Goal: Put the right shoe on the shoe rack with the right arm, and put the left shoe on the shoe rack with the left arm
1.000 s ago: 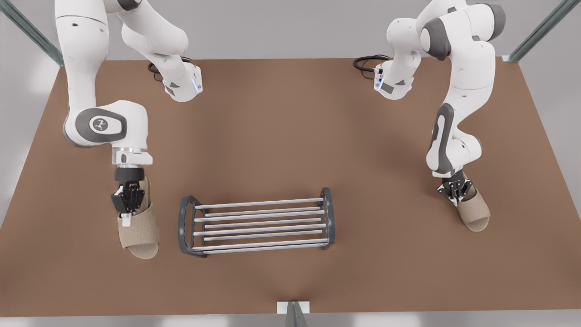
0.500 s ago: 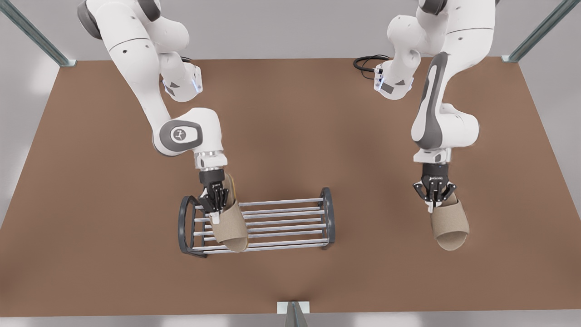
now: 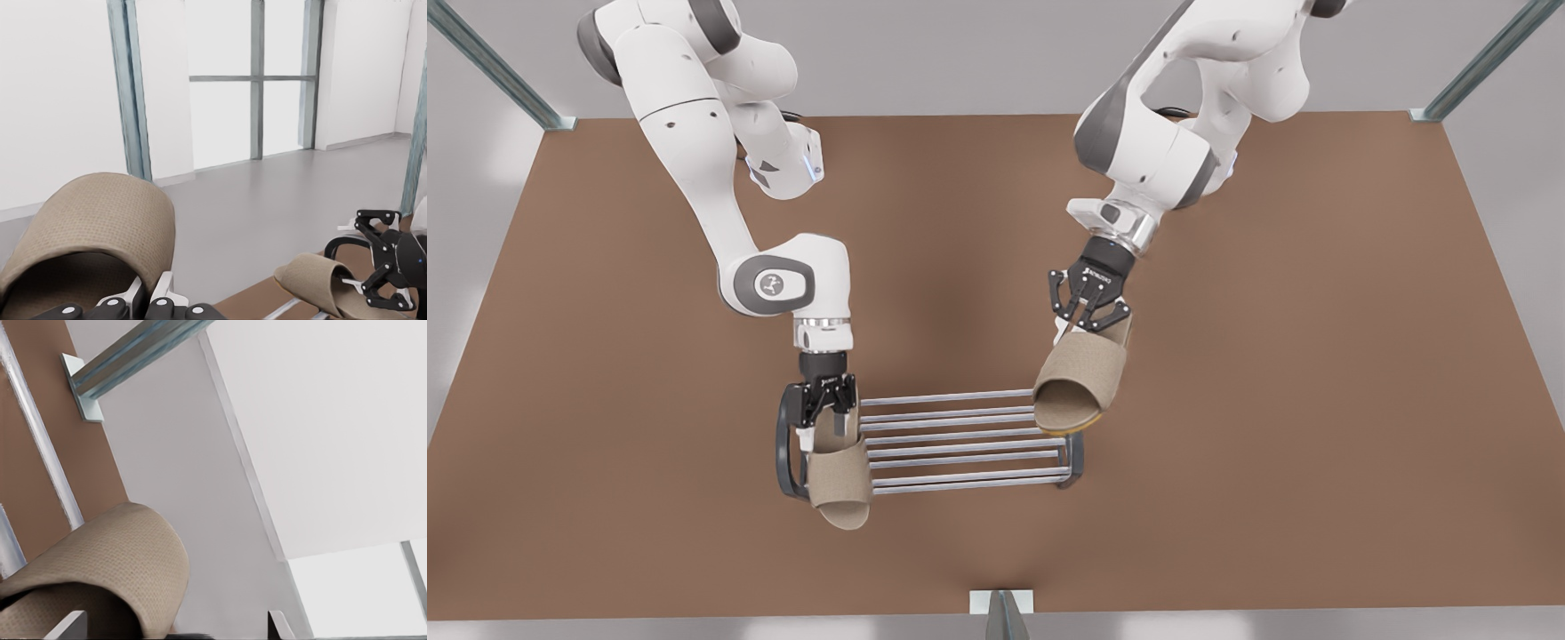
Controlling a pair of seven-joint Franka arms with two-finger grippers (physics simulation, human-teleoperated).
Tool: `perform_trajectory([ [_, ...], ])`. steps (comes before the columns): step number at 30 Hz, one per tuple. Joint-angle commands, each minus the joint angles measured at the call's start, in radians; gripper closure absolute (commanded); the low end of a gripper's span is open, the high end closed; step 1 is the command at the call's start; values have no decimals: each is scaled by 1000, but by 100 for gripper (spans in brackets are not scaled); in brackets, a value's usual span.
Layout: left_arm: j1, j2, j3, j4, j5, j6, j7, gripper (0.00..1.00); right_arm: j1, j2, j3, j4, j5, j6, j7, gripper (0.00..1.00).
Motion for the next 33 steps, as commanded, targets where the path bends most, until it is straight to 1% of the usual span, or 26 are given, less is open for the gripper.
perform_trajectory([
  [1,-22,7,0,10,-30,-2,-870,79,-7,-10,0,-20,2,5,5,0],
  [2,-42,13,2,23,-49,-2,-870,79,-20,-49,0,-73,2,19,5,0],
  [3,-45,24,0,39,-70,-2,-870,79,-26,-144,0,-173,2,49,1,0],
  [4,-60,38,2,50,-101,-2,-870,79,-52,-288,-1,-254,4,118,-4,0],
  [5,-71,58,2,70,-147,-2,-870,79,-101,-377,-1,-259,4,215,-7,0],
  [6,-79,85,0,83,-182,-3,-870,79,-187,-417,-1,-219,4,316,-11,0],
  [8,-115,142,0,98,-251,-37,-872,79,-331,-365,-38,-69,-12,557,-13,0],
  [9,-123,179,0,113,-285,-65,-872,79,-354,-354,-49,-38,4,600,8,0],
  [10,-126,220,0,141,-337,-98,-872,79,-346,-334,-49,-21,39,588,235,0],
  [11,-126,256,2,161,-369,-121,-872,79,-340,-314,-46,-18,115,522,298,0],
  [12,-126,286,2,170,-414,-158,-872,79,-333,-302,-18,-47,319,344,202,0],
  [13,-126,317,5,176,-455,-200,-870,79,-333,-273,51,-40,742,135,-284,0],
  [14,-126,338,11,178,-463,-229,-870,79,-333,-268,69,-24,961,16,-618,0],
  [15,-123,360,22,191,-465,-237,-872,79,-336,-276,74,-52,1120,-125,-818,0],
  [16,-120,375,32,198,-472,-237,-872,79,-333,-293,91,-26,1446,-344,-966,0],
  [17,-120,395,49,210,-486,-240,-872,79,-336,-291,89,90,1759,-617,-1060,0],
  [18,-120,424,60,208,-486,-260,-872,79,-380,-267,85,183,1944,-906,-1067,0],
  [20,-120,444,68,208,-488,-266,-872,79,-420,-271,78,192,1949,-1084,-1067,0],
  [22,-122,469,74,201,-514,-301,-873,79,-426,-273,71,212,1998,-1127,-1067,0],
  [23,-123,472,74,201,-523,-301,-873,79,-377,-271,5,214,2002,-1130,-1070,0],
  [24,-123,481,74,202,-529,-301,-873,79,-284,-236,-104,253,2002,-1130,-1139,0],
  [26,-123,490,74,201,-547,-302,-873,79,-264,-179,-113,354,2004,-1136,-1136,0],
  [27,-123,492,74,199,-547,-306,-873,79,-241,-129,-115,460,2007,-1205,-1134,0],
  [30,-123,527,74,202,-564,-335,-873,79,-215,-179,-122,482,2002,-1199,-1118,0],
  [31,-123,538,72,204,-569,-344,-873,79,-211,-216,-129,480,2001,-1199,-1019,0],
  [33,-123,539,74,204,-577,-344,-873,79,-211,-224,-136,474,2004,-1199,-1013,0],
])
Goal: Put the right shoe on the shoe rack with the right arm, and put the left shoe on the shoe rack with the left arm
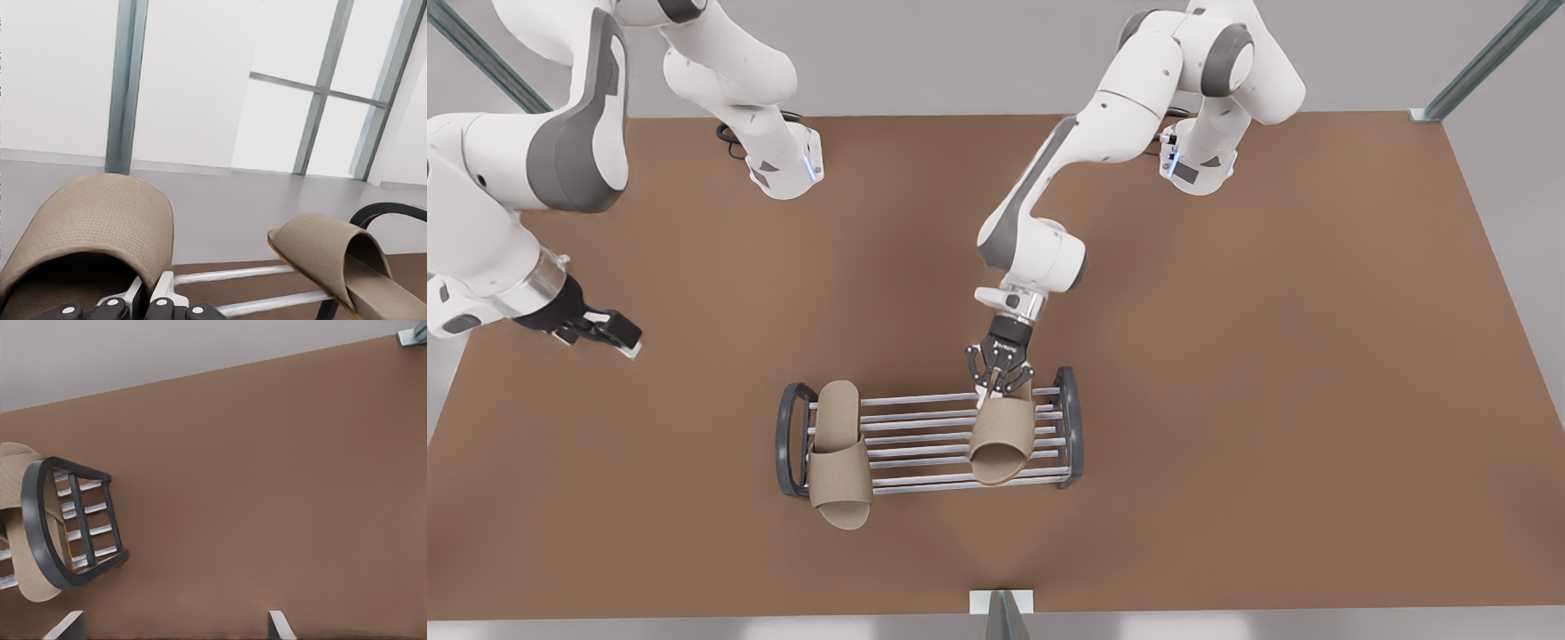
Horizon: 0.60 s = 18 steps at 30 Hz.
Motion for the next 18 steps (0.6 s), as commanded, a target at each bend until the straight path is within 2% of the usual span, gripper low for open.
perform_trajectory([
  [1,0,0,0,0,-12,-32,-873,79,-4,-7,-5,-1,15,-97,-305,0],
  [2,0,-1,0,-1,-12,-32,-873,13,-4,-7,-5,-1,15,-94,-305,0],
  [3,0,-1,0,-1,-14,-32,-873,0,-4,-9,-5,-1,15,-96,-305,0],
  [18,-12,3,2,5,-43,-60,-872,0,-29,-12,-8,-4,48,-96,-311,0],
])
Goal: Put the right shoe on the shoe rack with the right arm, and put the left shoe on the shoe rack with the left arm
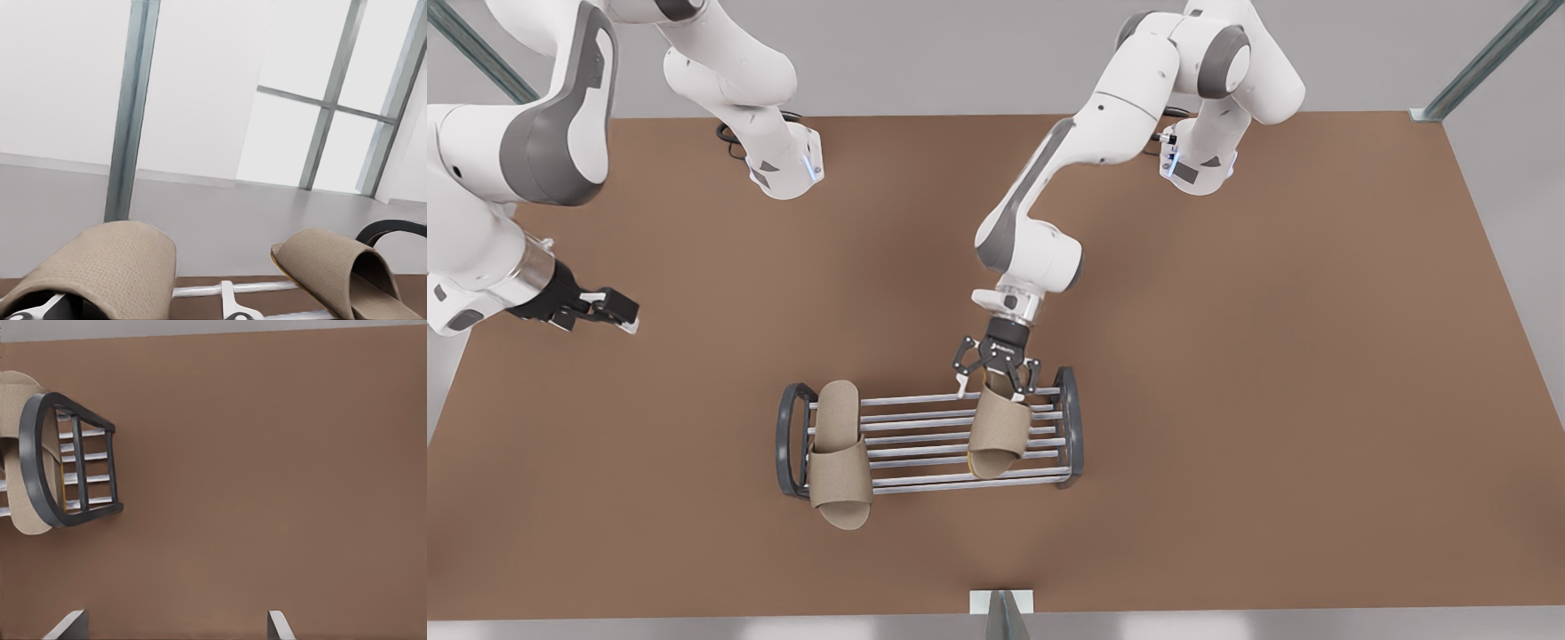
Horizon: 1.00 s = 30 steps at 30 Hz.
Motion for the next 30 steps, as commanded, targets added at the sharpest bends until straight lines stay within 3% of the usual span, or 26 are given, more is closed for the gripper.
perform_trajectory([
  [1,-2,-4,1,1,-5,-9,-872,0,-2,-2,0,0,11,-5,-118,0],
  [30,-3,33,4,-6,-7,-36,-855,0,-2,9,0,-1,11,-1,-120,0],
])
